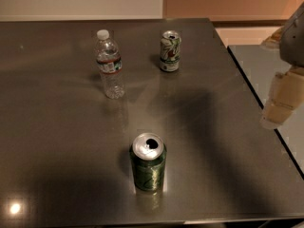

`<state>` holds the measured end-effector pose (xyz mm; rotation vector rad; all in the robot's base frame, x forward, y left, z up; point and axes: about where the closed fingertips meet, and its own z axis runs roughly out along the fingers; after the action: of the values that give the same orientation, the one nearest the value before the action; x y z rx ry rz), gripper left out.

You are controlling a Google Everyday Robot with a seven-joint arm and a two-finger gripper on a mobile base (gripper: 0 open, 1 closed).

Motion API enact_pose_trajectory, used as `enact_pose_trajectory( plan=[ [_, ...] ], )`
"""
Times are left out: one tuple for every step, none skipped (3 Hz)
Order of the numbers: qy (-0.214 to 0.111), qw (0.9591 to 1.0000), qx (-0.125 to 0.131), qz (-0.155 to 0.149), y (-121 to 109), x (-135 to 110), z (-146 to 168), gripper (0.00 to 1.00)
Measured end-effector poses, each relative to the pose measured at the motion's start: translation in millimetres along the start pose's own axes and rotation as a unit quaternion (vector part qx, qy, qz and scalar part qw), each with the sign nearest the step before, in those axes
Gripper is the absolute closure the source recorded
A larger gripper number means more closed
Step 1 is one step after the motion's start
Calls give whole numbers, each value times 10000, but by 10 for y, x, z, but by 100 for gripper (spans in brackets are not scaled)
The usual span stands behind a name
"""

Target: Knock green can over

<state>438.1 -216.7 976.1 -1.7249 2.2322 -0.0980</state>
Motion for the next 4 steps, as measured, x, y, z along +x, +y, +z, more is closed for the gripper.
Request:
enact_pose_trajectory(
  plan=[
    [0, 10000, 1, 0, 0, 0, 0, 0],
    [-226, 9997, -99, -34, 35, -87, 6, 0],
    [-758, 9964, -319, -224, 209, -299, 91, 0],
    [-1437, 9866, -581, -510, 491, -624, 221, 0]
  ],
)
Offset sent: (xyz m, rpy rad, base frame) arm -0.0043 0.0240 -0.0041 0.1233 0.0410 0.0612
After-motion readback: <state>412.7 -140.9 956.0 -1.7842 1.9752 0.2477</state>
